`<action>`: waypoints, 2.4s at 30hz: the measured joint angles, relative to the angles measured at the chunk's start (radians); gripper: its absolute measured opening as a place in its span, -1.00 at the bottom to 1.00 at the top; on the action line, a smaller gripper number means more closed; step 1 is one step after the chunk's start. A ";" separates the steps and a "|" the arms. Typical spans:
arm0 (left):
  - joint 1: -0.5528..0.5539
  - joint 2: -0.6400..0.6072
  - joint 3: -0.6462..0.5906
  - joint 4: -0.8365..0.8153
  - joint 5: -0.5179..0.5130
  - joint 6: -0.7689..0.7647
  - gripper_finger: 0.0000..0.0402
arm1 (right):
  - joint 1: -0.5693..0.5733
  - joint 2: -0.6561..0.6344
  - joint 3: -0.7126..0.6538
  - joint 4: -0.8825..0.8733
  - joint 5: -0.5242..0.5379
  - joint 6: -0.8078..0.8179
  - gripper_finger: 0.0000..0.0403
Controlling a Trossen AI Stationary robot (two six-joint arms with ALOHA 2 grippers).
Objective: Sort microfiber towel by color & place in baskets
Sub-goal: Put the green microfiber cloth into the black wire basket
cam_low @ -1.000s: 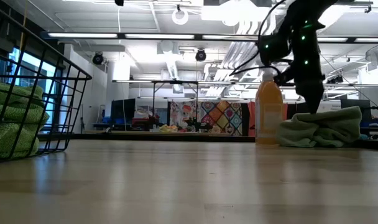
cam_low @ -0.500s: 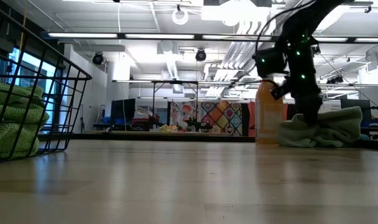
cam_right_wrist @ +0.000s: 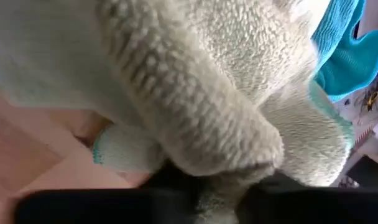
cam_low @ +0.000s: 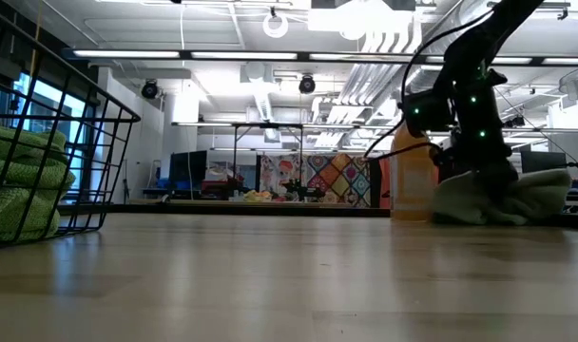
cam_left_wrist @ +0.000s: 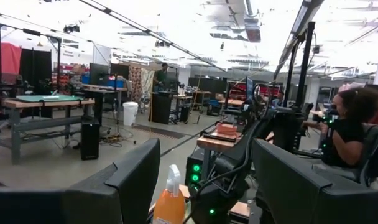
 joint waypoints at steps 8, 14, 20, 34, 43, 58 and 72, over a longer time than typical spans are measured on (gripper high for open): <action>0.000 0.000 0.000 0.000 -0.001 -0.009 0.21 | 0.000 -0.153 0.001 -0.033 -0.009 -0.022 -0.96; 0.000 0.000 0.000 0.000 -0.001 -0.009 0.21 | 0.000 -0.352 0.058 -0.169 -0.027 0.063 -0.98; 0.000 0.001 0.000 -0.009 -0.003 -0.009 0.21 | 0.010 -0.505 0.234 -0.216 -0.094 0.157 -0.99; 0.000 0.001 0.000 -0.009 0.014 -0.016 0.21 | 0.180 -0.531 0.475 -0.291 -0.212 0.281 -1.00; -0.009 0.051 0.000 -0.011 0.110 -0.068 0.21 | 0.471 -0.455 0.296 0.293 -0.415 0.321 -1.00; -0.120 0.189 0.108 -0.086 0.219 -0.123 0.23 | 0.608 -0.205 0.472 0.623 -0.453 0.059 -1.00; -0.119 0.358 0.285 -0.406 0.327 -0.139 0.34 | 0.618 -0.151 0.501 0.645 -0.565 -0.077 -1.00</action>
